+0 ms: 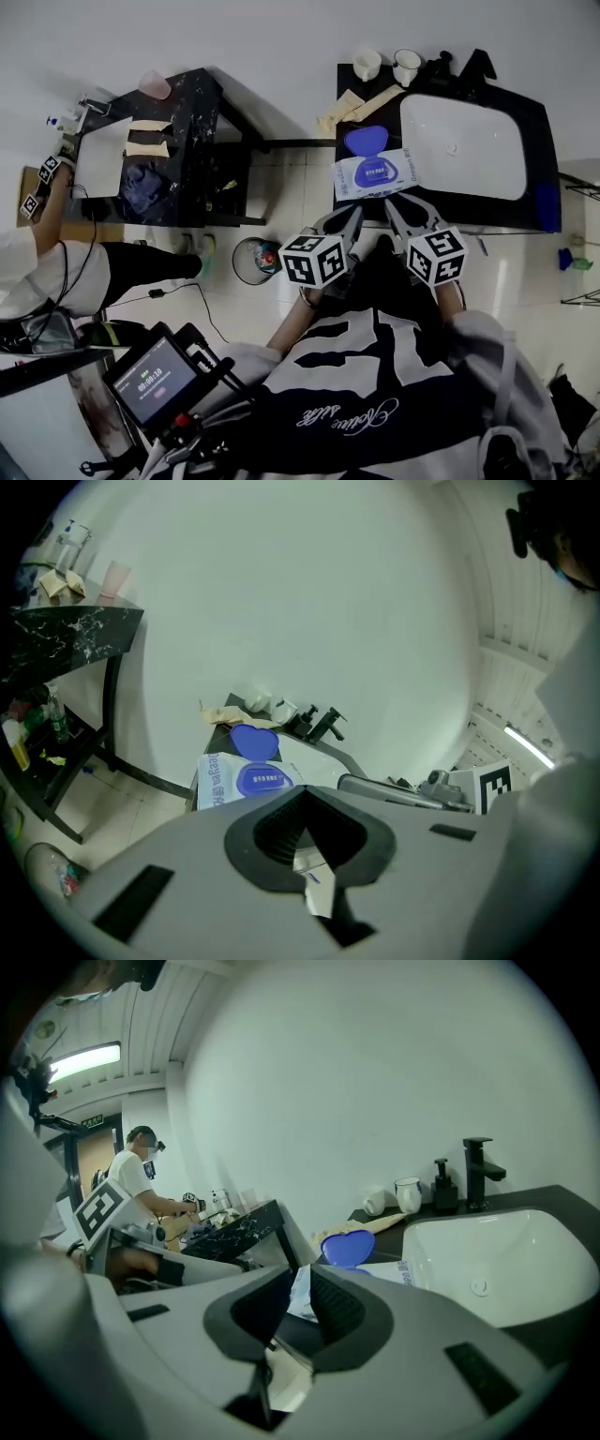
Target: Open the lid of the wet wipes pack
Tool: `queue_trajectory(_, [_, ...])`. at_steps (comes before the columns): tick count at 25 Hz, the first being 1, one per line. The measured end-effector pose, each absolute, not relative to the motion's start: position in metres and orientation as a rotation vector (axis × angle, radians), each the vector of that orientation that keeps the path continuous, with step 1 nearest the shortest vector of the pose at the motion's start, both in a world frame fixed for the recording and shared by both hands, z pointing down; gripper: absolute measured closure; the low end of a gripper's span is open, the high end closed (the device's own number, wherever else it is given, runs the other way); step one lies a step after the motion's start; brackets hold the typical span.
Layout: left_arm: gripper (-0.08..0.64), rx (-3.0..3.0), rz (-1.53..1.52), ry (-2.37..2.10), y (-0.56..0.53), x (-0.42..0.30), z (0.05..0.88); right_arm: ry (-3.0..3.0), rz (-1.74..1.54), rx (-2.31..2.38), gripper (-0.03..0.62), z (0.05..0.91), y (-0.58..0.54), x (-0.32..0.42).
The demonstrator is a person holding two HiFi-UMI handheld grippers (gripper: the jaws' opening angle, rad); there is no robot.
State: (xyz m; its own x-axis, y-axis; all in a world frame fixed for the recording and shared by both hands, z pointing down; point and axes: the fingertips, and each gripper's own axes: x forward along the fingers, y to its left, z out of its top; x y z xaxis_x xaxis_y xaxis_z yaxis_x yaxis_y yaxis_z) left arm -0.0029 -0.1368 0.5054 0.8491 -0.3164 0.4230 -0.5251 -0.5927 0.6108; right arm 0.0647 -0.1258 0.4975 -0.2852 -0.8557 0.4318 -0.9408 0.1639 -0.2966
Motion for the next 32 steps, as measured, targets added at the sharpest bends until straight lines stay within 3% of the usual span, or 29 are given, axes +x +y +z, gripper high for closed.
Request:
queue_trajectory(22, [0.561,2.252,0.201,-0.637,-0.043,0.024,0.475,-2.318,0.681,1.732,0.529,0.468,-0.007,0.073])
queue_trajectory(25, [0.561,2.244,0.173,-0.691,-0.013,0.032,0.470,-2.347,0.681,1.695,0.568,0.467,0.026,0.079])
queue_trajectory(32, [0.561,2.165,0.116,-0.792,0.072,0.043,0.477,-2.405,0.695,1.616,0.592,0.471,0.104,0.099])
